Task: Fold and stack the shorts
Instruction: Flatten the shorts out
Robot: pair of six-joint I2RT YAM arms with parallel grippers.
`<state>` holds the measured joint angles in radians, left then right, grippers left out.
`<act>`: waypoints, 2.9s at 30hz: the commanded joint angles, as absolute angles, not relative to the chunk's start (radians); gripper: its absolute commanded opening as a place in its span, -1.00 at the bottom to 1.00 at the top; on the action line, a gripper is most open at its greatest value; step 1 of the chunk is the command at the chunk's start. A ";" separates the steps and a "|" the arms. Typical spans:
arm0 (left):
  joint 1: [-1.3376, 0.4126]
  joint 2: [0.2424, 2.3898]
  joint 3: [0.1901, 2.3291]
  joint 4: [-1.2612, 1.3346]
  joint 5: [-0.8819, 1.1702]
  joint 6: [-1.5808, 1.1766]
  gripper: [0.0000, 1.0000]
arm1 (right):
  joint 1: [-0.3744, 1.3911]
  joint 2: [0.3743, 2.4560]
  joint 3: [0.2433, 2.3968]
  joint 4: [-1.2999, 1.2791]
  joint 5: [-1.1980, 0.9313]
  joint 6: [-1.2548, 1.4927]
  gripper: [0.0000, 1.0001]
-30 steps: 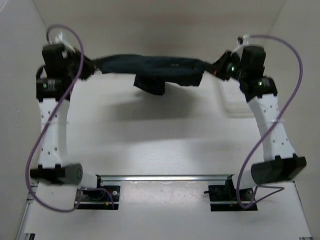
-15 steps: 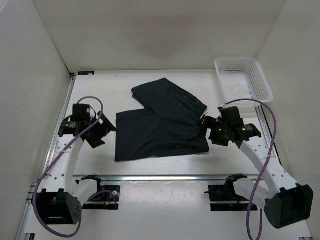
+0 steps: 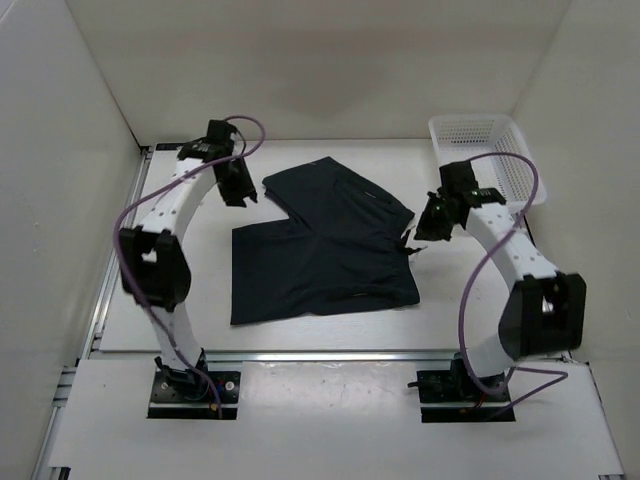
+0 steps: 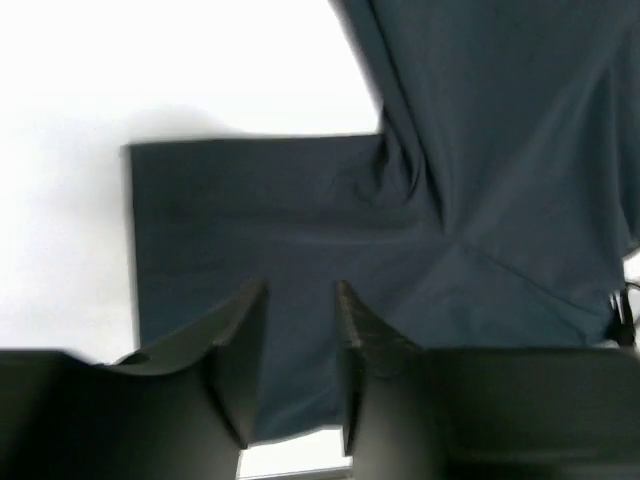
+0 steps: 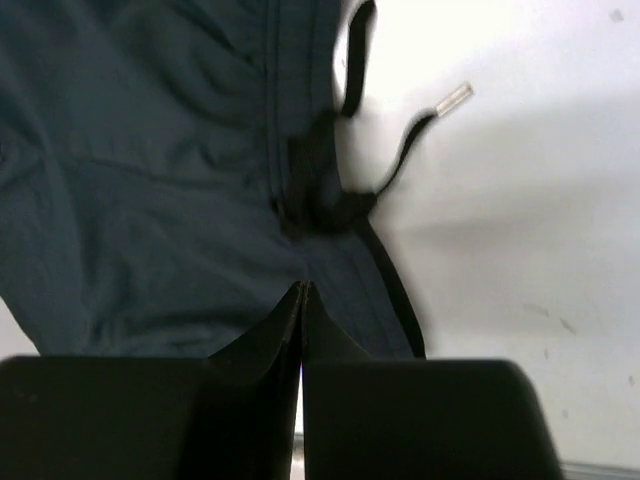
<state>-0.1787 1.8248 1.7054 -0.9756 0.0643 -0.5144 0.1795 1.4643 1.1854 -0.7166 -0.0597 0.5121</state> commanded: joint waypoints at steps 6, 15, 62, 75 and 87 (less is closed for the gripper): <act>-0.230 2.223 2.115 -1.077 0.020 -0.511 -0.18 | 0.169 1.685 1.402 -0.693 -0.067 0.499 -0.91; -0.239 2.465 2.398 -1.109 0.032 -0.551 0.29 | 0.160 1.920 1.595 -0.715 -0.057 0.488 -0.30; -0.147 2.204 2.008 -1.045 0.069 -0.479 -0.18 | 0.198 2.181 1.847 -0.753 0.115 0.443 -1.00; -0.115 2.265 2.055 -1.029 0.066 -0.486 -0.30 | 0.198 2.181 1.856 -0.762 0.124 0.411 -1.00; -0.160 2.552 2.474 -1.120 0.057 -0.538 -0.22 | 0.198 2.172 1.856 -0.772 0.126 0.411 -1.00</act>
<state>-0.1322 2.5340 2.3844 -1.0817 0.0410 -0.5278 0.2031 2.2215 1.8339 -0.7593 0.1078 0.4324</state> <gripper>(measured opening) 0.383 0.022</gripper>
